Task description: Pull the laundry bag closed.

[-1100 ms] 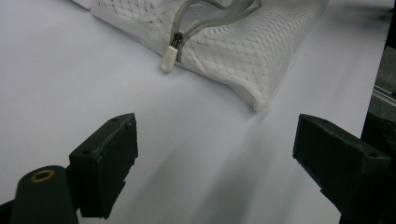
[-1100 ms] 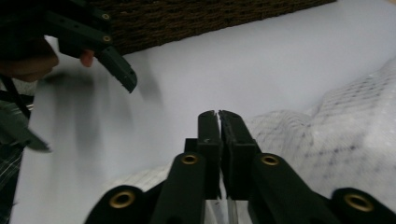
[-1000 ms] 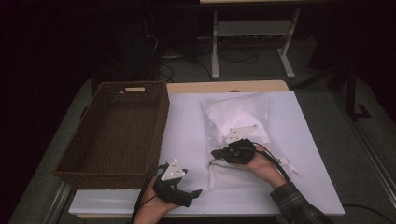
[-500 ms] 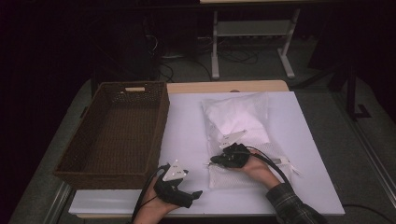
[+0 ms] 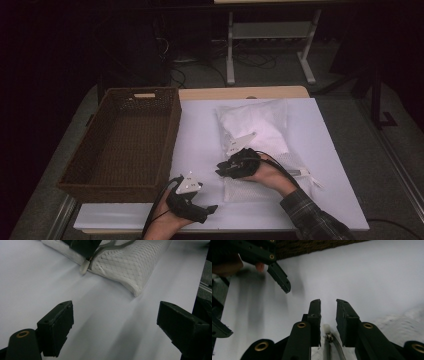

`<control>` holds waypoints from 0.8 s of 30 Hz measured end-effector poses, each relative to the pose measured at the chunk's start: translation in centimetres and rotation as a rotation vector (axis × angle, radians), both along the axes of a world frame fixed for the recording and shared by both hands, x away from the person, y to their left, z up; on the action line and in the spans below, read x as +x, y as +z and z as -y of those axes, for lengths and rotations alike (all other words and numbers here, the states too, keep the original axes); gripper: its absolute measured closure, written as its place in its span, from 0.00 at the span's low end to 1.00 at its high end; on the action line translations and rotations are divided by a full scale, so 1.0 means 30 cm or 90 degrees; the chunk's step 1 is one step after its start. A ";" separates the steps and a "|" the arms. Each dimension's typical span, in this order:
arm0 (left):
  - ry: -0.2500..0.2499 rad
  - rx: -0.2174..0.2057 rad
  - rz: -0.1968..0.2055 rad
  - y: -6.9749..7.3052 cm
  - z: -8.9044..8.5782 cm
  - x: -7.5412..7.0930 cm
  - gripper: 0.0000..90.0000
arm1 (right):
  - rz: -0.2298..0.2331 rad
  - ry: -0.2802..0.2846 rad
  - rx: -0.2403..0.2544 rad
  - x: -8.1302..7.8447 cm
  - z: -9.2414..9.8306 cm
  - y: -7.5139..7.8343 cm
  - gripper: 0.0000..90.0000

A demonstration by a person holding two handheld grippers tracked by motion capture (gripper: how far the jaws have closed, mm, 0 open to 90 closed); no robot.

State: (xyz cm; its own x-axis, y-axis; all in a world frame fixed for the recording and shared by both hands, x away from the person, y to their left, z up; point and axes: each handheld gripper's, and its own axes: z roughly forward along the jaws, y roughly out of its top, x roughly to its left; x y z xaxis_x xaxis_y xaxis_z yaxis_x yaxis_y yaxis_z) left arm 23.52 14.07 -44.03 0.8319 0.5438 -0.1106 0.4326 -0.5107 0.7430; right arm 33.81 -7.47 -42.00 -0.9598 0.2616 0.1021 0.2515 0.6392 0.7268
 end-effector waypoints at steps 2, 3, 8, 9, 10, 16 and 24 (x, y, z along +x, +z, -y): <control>-0.001 0.000 -0.001 0.000 -0.001 0.001 0.15 | -0.004 0.011 -0.018 0.005 -0.015 -0.011 0.80; -0.001 0.000 -0.001 0.000 -0.001 0.001 0.15 | -0.005 0.014 -0.028 0.008 -0.020 -0.019 0.80; -0.001 0.001 -0.001 0.000 -0.003 0.003 0.15 | -0.017 0.028 -0.059 0.021 -0.028 -0.057 0.79; 0.000 0.000 -0.001 0.000 -0.003 0.003 0.15 | -0.011 0.030 -0.064 0.022 -0.033 -0.061 0.79; 0.000 0.001 -0.001 0.000 -0.003 0.003 0.15 | -0.008 0.032 -0.070 0.021 -0.037 -0.065 0.81; 0.001 0.000 -0.002 -0.002 -0.001 0.004 0.15 | 0.013 0.029 -0.067 0.017 -0.045 -0.067 0.89; -0.003 0.005 -0.004 -0.003 0.001 0.003 0.15 | 0.018 0.012 -0.021 0.007 -0.020 -0.018 0.89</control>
